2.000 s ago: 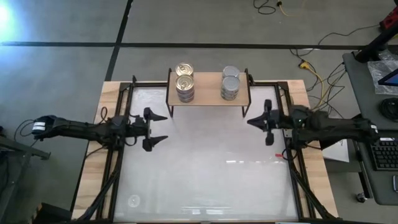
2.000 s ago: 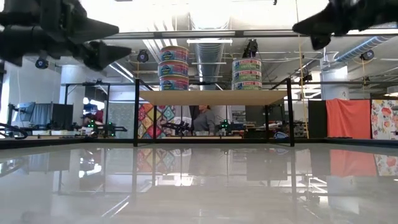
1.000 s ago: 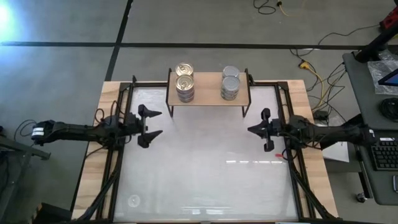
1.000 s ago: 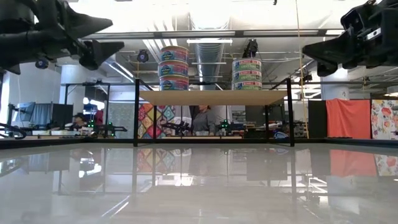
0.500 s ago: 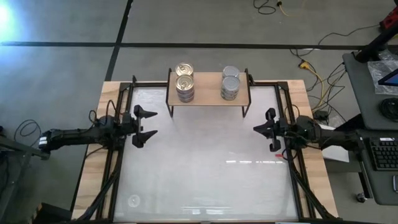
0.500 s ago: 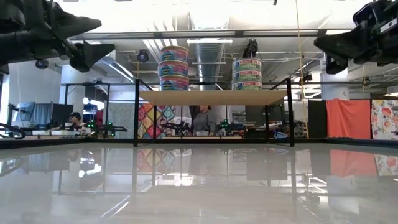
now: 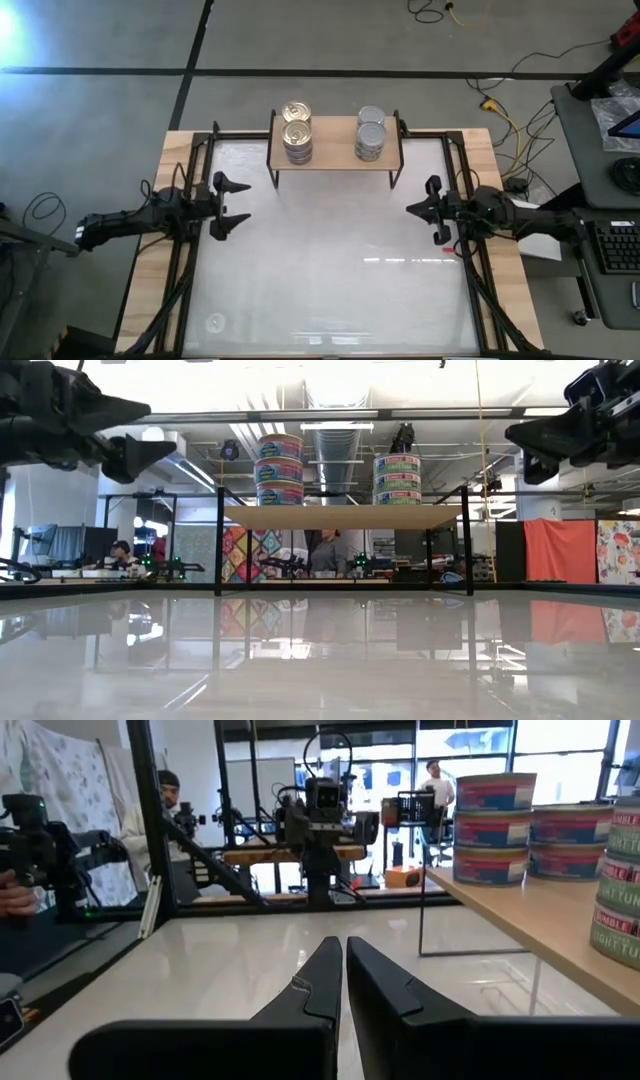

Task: Stack canned seafood by type on shelf
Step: Return to Home Position

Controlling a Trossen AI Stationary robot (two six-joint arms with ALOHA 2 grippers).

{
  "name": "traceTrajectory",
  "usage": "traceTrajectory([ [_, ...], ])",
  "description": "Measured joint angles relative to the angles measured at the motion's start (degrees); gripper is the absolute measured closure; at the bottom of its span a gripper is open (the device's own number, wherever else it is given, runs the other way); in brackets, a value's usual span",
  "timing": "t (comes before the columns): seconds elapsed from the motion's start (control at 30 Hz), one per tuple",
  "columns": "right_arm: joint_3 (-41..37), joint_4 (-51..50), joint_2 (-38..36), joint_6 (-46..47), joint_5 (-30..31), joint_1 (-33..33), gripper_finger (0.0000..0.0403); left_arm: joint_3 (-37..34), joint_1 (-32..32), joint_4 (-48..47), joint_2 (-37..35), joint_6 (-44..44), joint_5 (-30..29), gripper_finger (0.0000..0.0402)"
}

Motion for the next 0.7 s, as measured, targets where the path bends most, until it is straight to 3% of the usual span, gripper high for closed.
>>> traceTrajectory([
  [0.5, 0.0, -0.2, 6.2, -0.1, 4.2, 0.0, 0.039, 0.0, 0.0, -6.6, 0.2, 1.7, -0.4, 0.0003],
  [0.7, 0.0, -0.2, 8.3, 0.4, 4.5, 0.0, 0.039, 0.0, -0.2, -6.4, 0.9, 3.4, -3.6, 0.0003],
])
